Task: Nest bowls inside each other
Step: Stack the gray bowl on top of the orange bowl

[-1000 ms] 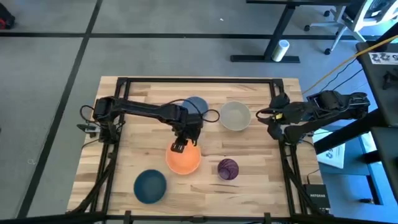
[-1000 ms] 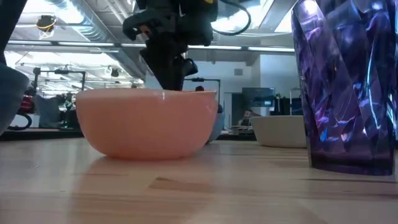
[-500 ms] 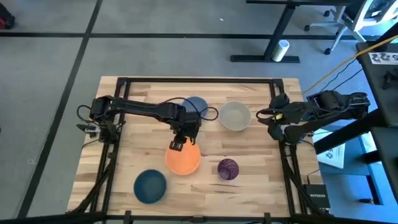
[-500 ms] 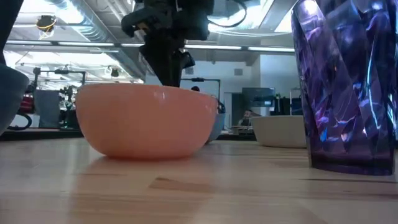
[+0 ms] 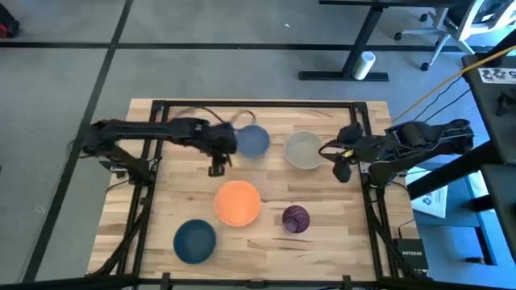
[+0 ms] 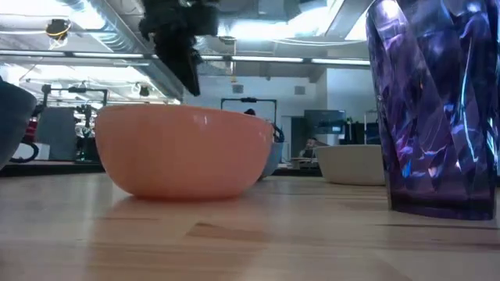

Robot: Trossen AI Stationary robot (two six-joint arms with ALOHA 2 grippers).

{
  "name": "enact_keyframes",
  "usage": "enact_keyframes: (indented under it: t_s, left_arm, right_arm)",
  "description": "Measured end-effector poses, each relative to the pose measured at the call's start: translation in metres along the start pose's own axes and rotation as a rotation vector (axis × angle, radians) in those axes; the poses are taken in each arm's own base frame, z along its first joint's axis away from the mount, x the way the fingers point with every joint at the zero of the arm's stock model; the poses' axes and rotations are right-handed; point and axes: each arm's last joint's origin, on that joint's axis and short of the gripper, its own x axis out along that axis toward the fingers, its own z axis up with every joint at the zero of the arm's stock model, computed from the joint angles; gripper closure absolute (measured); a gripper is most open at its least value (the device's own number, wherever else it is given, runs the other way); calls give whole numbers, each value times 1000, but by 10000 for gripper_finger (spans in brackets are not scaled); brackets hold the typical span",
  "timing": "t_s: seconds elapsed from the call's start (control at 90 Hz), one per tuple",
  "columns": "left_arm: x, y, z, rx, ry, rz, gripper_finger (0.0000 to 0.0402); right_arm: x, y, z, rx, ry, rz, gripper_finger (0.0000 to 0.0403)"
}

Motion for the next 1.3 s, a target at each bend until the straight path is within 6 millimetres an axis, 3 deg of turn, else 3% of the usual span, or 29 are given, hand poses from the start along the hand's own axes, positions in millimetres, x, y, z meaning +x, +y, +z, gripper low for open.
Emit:
enact_keyframes:
  t_s: [0.211,0.356,0.5,0.656,0.789,1.089,1.3]
  left_arm:
    - [-26,6,-26,-69,-193,46,283]
    - [-27,5,-35,-74,-239,53,283]
    - [-26,5,-37,-62,-232,53,283]
    - [-28,6,-39,-26,-222,76,283]
    - [-35,11,-45,-40,-214,96,284]
    - [-54,14,-52,-83,-265,115,284]
    - [-57,13,-53,-91,-276,112,284]
  right_arm:
    - [46,-18,38,51,-34,89,233]
    - [95,-56,66,139,-38,218,233]
    - [154,-97,64,234,120,230,233]
    - [192,-117,51,240,251,187,233]
    - [196,-131,34,213,407,130,233]
    - [166,-169,9,283,663,-78,233]
    - [173,-171,-12,316,725,-105,233]
